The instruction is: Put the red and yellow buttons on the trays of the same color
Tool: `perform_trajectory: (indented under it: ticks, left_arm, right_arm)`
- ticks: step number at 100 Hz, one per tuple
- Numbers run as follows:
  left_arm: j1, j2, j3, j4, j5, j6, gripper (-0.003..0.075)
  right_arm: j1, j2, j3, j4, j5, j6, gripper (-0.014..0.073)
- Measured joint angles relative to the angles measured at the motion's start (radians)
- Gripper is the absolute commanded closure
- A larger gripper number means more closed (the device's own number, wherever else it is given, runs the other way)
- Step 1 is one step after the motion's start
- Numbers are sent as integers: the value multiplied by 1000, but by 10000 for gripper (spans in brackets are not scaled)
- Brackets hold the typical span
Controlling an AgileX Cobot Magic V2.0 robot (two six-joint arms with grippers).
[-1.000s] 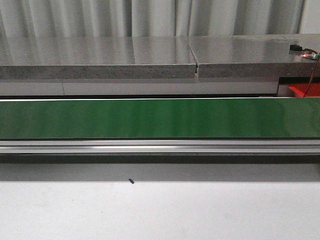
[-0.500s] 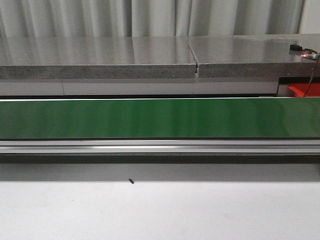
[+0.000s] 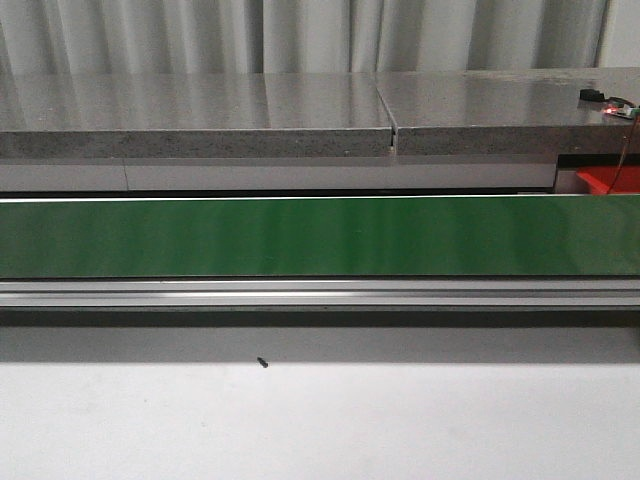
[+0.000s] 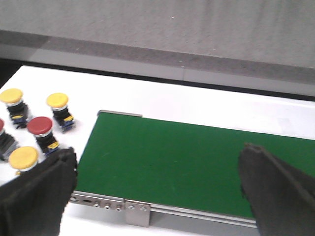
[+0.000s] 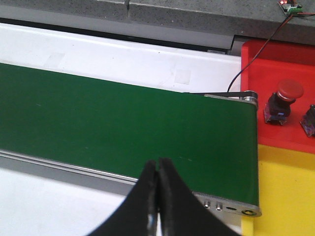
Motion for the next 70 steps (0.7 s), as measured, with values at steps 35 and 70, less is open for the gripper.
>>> perform_trajectory:
  ticks: [35, 70]
  left_arm:
    - [265, 468, -184, 18, 2, -16, 82]
    - [391, 796, -308, 18, -4, -18, 82]
  right_arm:
    - [0, 0, 0, 0, 0, 0, 662]
    - [0, 0, 0, 0, 0, 0, 662]
